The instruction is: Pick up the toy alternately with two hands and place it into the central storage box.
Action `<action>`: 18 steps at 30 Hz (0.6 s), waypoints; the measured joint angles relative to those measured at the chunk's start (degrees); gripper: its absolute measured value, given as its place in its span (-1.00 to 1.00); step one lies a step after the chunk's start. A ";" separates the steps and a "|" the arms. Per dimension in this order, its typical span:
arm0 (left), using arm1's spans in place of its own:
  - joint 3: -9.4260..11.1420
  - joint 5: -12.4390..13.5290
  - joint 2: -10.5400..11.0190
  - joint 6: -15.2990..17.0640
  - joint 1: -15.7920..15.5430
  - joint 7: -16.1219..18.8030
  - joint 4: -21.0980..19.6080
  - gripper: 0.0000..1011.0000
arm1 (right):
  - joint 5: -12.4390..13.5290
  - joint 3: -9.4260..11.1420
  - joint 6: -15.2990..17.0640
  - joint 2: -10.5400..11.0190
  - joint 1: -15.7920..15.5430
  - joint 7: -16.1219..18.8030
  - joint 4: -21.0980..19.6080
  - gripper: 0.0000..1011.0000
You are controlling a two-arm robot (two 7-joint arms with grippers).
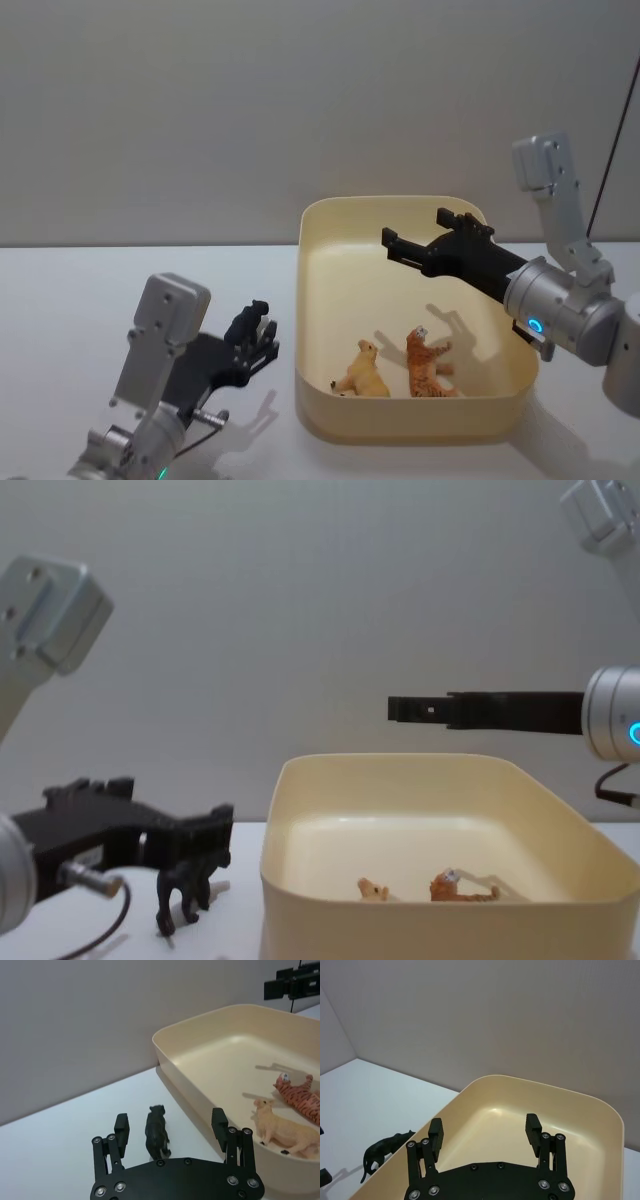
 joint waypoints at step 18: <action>-1.88 -4.52 1.64 -0.36 -0.80 -11.85 5.30 0.98 | -0.10 -0.13 0.11 -0.14 0.16 0.11 0.14 0.98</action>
